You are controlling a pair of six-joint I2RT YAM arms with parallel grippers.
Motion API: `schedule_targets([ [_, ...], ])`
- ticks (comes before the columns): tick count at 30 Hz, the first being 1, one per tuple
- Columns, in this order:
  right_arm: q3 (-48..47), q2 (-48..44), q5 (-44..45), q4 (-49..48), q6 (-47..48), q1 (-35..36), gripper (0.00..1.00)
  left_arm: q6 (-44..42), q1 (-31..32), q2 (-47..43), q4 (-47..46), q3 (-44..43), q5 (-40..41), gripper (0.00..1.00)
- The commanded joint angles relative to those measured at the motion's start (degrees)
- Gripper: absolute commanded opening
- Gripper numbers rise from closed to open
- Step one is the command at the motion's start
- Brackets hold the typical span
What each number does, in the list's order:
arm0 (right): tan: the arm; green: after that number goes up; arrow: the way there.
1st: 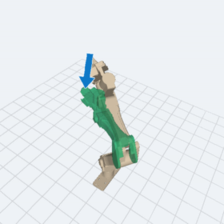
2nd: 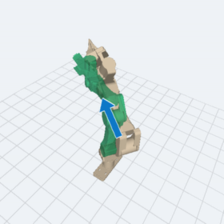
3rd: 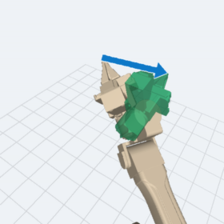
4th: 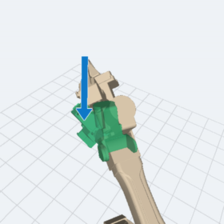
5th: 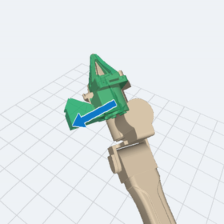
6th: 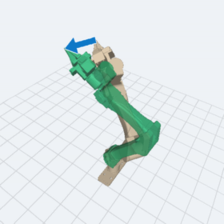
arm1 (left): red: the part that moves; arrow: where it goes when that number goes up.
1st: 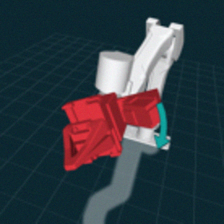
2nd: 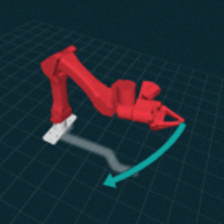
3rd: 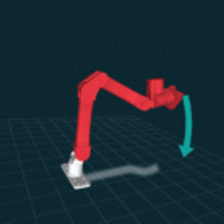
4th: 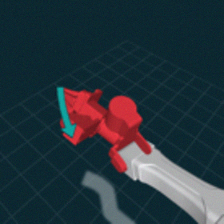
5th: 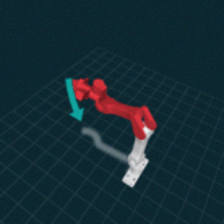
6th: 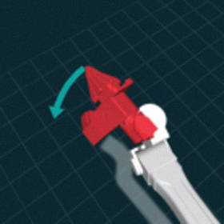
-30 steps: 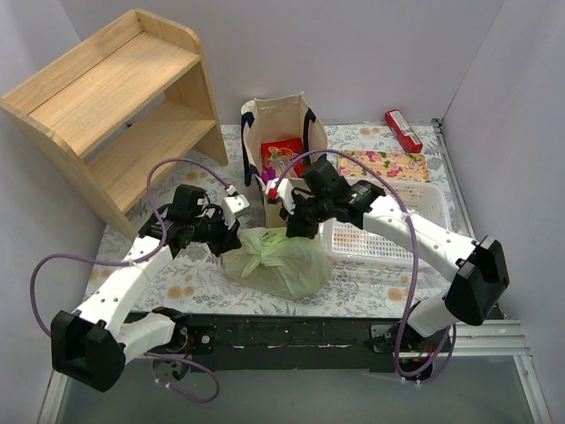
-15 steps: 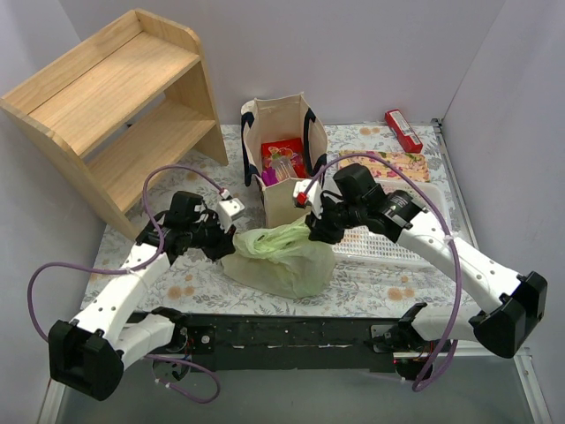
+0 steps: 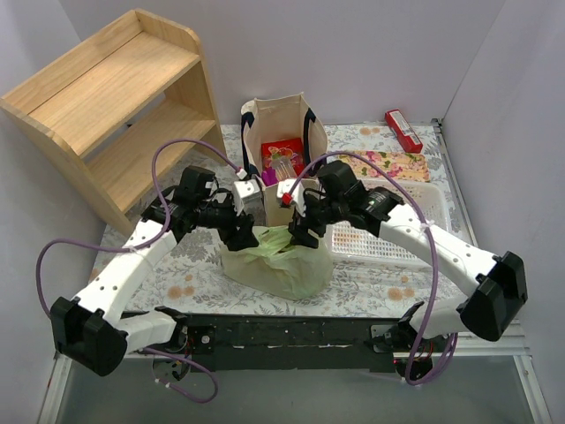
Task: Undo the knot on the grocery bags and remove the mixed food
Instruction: Untie the takeout bag at the center of the board.
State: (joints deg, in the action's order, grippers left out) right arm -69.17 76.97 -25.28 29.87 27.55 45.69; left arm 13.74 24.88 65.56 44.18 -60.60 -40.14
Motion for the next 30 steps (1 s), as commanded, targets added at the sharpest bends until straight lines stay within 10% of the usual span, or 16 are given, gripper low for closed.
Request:
schedule_targets([
  [1,-2.2,2.7,-2.2,-2.2,0.5,2.4,0.72,-1.4,0.1,1.4,1.0,1.8,-3.6,0.58],
  [6,-0.4,-0.3,2.8,-5.6,-4.8,2.1,0.25,-1.6,0.1,0.2,0.0,3.3,2.4,0.0],
  [14,-0.1,-10.3,1.7,-2.8,-14.8,-13.4,0.1,-4.9,-0.6,-8.1,2.2,10.8,13.7,0.0],
  [22,0.6,-14.7,1.7,-0.4,-16.7,-17.0,0.54,-3.1,-0.8,-11.0,2.0,11.5,15.4,0.01],
  [23,-1.4,-14.5,1.3,-0.3,-14.7,-17.0,0.6,-3.0,-0.8,-10.7,2.0,10.2,15.7,0.27],
  [26,-4.6,-12.3,-1.4,-0.2,-11.8,-17.0,0.82,-3.1,-0.8,-9.4,1.5,5.4,15.0,0.53],
  [30,-9.7,-9.1,-5.9,0.6,-10.9,-15.9,0.98,-2.8,-0.8,-8.1,3.4,-1.0,9.1,0.63],
])
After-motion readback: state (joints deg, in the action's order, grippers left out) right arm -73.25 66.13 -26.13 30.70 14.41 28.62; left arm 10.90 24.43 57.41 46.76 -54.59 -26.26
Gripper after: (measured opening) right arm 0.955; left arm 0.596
